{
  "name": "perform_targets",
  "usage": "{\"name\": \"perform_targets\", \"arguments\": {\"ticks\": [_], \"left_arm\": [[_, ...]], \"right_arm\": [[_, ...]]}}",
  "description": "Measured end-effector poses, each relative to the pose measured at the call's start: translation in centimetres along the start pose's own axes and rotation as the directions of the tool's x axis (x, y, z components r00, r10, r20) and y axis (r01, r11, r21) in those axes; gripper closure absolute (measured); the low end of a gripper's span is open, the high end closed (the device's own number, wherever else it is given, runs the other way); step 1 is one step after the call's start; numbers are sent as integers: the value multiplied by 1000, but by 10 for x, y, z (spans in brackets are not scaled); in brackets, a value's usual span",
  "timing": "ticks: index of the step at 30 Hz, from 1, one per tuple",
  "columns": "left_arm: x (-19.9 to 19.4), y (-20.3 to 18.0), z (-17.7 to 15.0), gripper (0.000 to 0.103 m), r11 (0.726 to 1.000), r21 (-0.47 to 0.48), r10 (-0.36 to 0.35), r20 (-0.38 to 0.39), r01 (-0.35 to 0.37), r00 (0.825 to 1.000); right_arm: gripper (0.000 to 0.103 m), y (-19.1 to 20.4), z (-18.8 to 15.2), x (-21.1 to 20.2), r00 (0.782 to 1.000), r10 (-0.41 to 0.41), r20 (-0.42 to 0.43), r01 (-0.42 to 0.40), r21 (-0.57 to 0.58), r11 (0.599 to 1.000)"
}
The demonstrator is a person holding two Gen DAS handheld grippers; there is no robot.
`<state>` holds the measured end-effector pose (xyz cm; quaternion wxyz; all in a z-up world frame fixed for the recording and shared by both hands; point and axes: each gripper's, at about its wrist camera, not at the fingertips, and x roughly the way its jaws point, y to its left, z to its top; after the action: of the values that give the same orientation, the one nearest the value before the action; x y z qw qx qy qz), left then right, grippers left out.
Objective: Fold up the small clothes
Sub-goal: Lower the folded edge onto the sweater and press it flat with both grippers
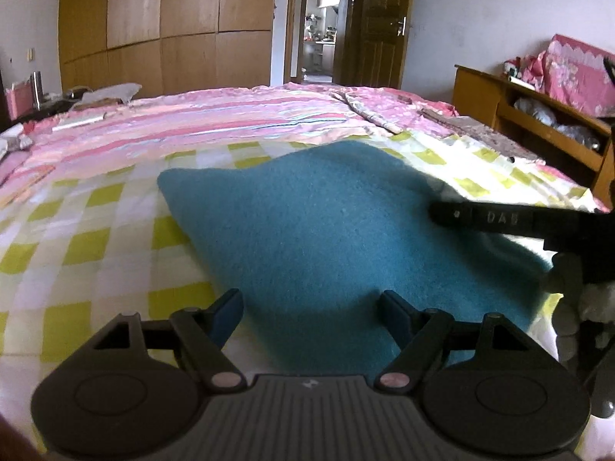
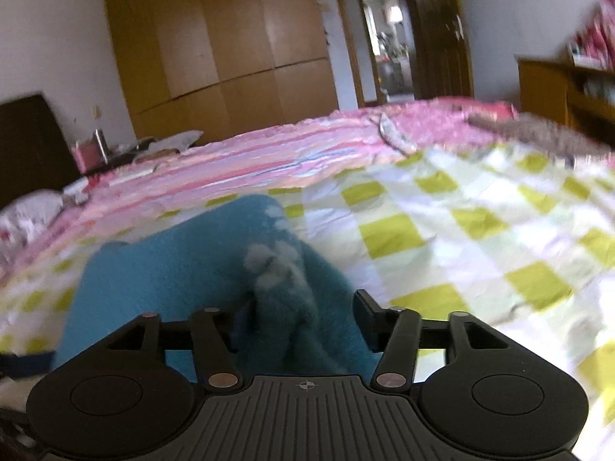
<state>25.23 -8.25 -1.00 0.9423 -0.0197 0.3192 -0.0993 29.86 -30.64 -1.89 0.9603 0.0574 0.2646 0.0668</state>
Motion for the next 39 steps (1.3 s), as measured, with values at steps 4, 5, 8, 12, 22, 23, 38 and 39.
{"name": "perform_targets", "arguments": {"ticks": [4, 5, 8, 12, 22, 23, 38, 39], "left_arm": [[9, 5, -1, 16, 999, -41, -20, -18, 20, 1000], [12, 5, 0, 15, 998, -53, -31, -22, 30, 999], [20, 5, 4, 14, 997, -64, -45, -26, 43, 999], [17, 8, 1, 15, 997, -43, -65, -31, 64, 997], [-26, 51, -14, 16, 1000, -5, 2, -76, -3, 997], [-28, 52, -16, 16, 1000, -5, -4, -79, 4, 997], [-31, 44, -13, 16, 999, -4, 51, -29, -52, 998], [-34, 42, -13, 16, 999, 7, 51, -6, -51, 999]], "right_arm": [[28, 9, 0, 6, 998, -56, 11, 57, -94, 994], [27, 7, 2, 11, 999, -52, -11, 51, -91, 995], [28, -9, 8, 21, 997, 17, -79, -17, 8, 1000], [40, -39, 2, 31, 966, 207, -158, -154, 293, 944], [40, 12, -34, -14, 891, 394, -224, -313, 326, 892], [40, 17, -33, -17, 904, 364, -224, -297, 285, 911], [79, 15, 5, 5, 906, 380, -187, -298, 357, 885], [81, 8, 7, -3, 901, 405, -153, -324, 381, 866]]}}
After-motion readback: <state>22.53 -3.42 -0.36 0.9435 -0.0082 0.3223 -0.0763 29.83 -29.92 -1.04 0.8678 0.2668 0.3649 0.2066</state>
